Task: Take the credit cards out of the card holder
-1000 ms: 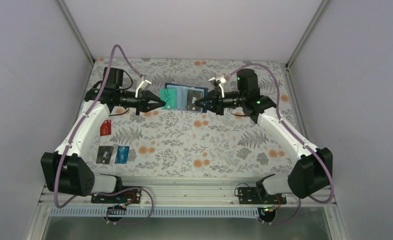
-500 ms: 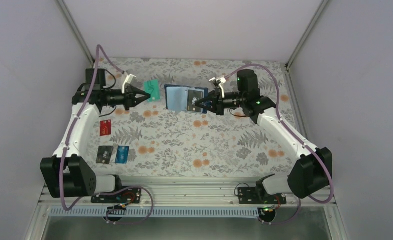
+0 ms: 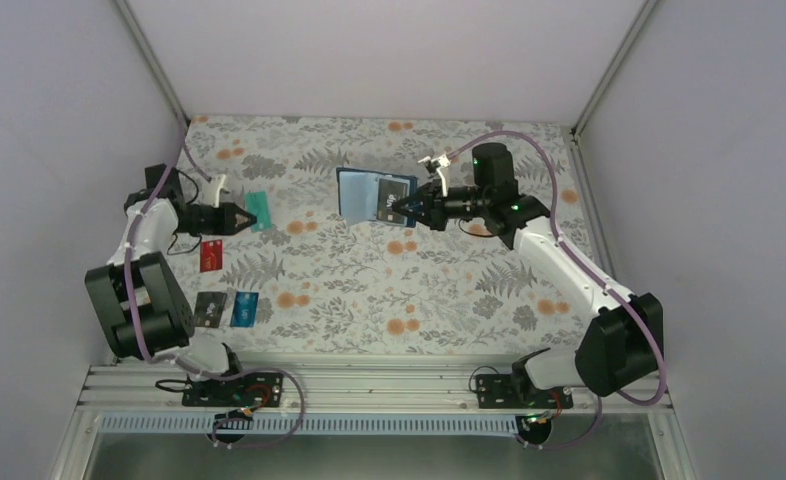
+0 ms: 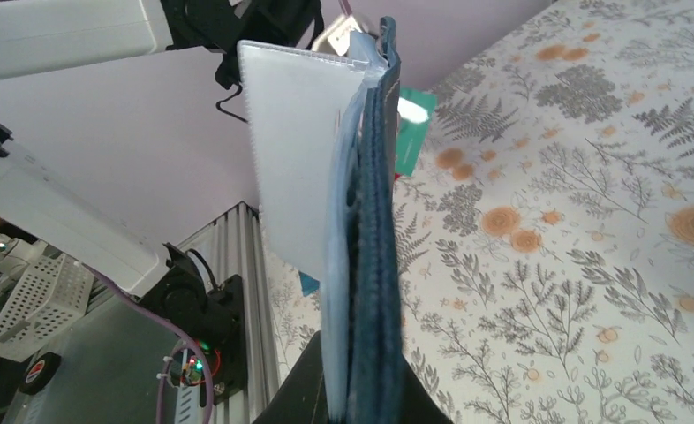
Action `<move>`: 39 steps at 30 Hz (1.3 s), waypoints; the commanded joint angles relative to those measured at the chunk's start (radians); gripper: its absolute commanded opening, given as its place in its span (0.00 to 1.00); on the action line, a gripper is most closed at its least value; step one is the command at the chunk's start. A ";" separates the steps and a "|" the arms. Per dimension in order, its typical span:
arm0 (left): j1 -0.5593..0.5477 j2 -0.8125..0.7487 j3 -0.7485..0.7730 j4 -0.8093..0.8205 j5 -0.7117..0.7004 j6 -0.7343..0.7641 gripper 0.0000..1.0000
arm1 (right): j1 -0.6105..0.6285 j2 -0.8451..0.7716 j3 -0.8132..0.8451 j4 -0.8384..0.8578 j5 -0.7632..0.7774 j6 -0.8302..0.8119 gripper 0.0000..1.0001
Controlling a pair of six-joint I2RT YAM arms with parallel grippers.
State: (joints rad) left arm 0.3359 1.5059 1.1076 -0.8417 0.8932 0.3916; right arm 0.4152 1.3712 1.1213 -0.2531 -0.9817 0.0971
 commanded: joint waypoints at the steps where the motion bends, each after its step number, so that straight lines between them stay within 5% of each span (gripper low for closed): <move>1: 0.006 0.072 -0.027 -0.079 -0.190 0.054 0.02 | -0.007 -0.013 -0.029 -0.013 0.033 -0.032 0.04; 13: 0.052 0.330 -0.032 -0.086 -0.402 0.070 0.02 | -0.012 -0.020 -0.011 -0.074 0.044 -0.108 0.04; 39: 0.048 0.441 0.060 -0.154 -0.530 0.145 0.05 | -0.015 0.023 0.007 -0.103 0.031 -0.129 0.04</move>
State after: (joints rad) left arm 0.3851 1.9125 1.1557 -1.0599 0.4831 0.5354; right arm 0.4088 1.3853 1.1034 -0.3569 -0.9344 -0.0120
